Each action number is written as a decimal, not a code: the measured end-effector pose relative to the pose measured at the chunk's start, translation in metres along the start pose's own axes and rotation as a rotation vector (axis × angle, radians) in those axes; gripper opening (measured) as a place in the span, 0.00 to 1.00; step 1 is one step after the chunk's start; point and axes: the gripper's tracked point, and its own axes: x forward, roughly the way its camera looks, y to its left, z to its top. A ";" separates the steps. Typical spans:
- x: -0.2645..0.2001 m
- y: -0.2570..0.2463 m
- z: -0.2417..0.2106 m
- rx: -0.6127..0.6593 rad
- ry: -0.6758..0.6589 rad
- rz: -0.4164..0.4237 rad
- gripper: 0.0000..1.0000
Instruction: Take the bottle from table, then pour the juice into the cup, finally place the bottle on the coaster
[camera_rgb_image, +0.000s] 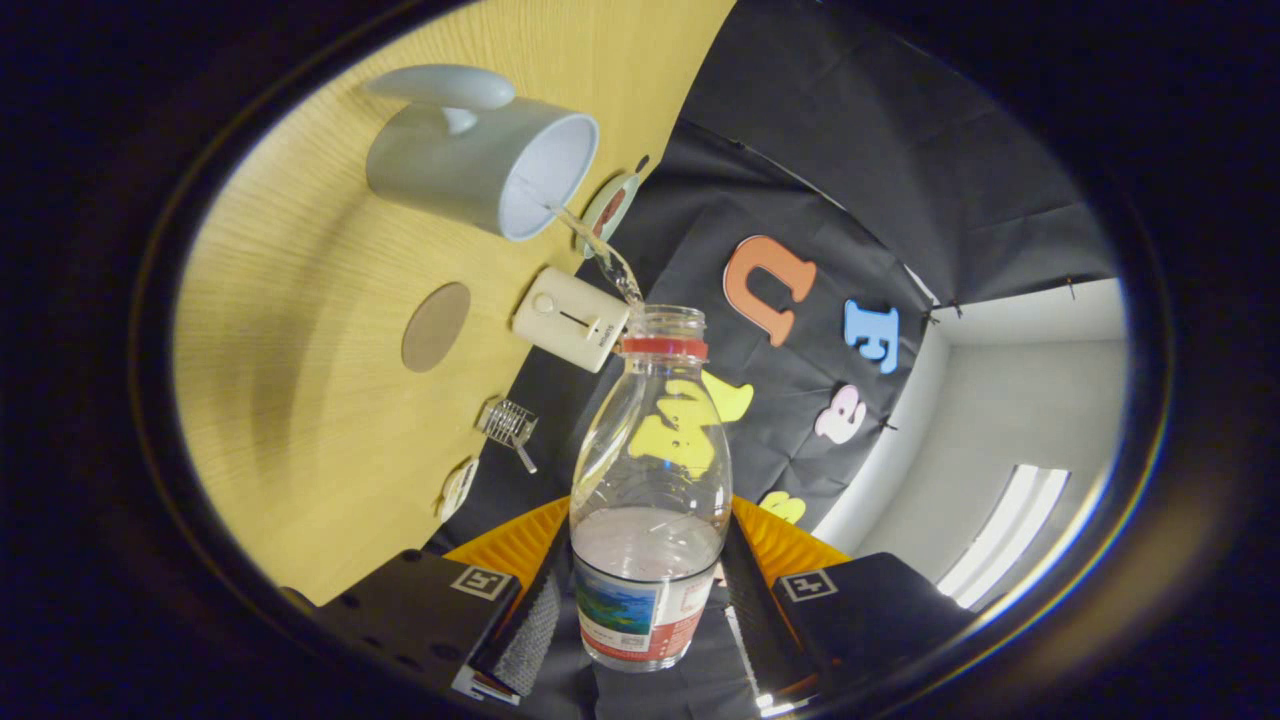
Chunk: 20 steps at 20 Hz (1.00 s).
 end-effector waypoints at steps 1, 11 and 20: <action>-0.002 -0.002 -0.001 -0.007 -0.002 -0.005 0.82; -0.002 -0.016 -0.002 -0.055 -0.010 -0.059 0.82; 0.002 -0.021 -0.004 -0.087 -0.013 -0.069 0.82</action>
